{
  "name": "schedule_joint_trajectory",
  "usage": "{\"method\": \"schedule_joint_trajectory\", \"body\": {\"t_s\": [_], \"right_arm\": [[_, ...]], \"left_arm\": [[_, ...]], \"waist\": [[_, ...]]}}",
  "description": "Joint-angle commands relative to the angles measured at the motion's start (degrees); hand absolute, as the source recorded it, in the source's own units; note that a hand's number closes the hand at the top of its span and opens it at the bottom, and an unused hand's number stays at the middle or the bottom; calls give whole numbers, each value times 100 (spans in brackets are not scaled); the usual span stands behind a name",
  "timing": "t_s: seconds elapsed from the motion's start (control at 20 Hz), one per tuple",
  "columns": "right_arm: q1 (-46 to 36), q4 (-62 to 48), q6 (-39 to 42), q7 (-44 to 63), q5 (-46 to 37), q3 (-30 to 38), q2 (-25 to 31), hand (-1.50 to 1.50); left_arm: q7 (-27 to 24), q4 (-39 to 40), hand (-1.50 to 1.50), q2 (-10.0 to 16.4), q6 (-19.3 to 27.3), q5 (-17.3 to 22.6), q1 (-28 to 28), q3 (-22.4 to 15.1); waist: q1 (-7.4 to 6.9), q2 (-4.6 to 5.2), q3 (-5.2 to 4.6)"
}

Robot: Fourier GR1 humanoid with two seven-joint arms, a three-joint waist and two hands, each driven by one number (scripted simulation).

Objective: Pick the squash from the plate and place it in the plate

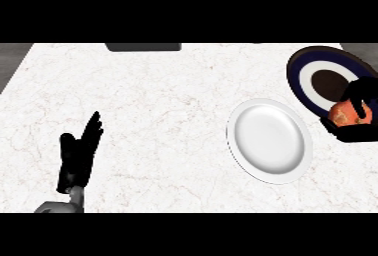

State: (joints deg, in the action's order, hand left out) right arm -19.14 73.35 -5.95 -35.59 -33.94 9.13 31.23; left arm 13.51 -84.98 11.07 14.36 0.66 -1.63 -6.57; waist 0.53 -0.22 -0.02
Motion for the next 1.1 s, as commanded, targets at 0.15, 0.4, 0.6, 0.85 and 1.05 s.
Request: {"method": "schedule_joint_trajectory", "body": {"t_s": [0.15,0.4,0.6,0.85,1.05], "right_arm": [[-628,-1330,134,-183,215,677,372,150],[-1443,-2440,-173,-17,-217,510,256,150],[-2194,-3748,-422,-379,-497,566,525,150],[-2588,-4854,-418,-399,-896,460,827,150],[-2913,-5443,-189,-346,-1269,136,748,150]], "left_arm": [[-72,-25,0,106,-339,76,88,179],[-142,-56,0,-8,-333,-17,138,209],[95,380,0,-263,-186,-162,-595,133],[1,10,0,-286,-180,-279,-93,-14],[13,251,0,-68,-453,-109,-452,210]], "waist": [[-116,35,4],[-142,39,4],[-186,74,8],[-286,93,13],[-410,158,19]]}}
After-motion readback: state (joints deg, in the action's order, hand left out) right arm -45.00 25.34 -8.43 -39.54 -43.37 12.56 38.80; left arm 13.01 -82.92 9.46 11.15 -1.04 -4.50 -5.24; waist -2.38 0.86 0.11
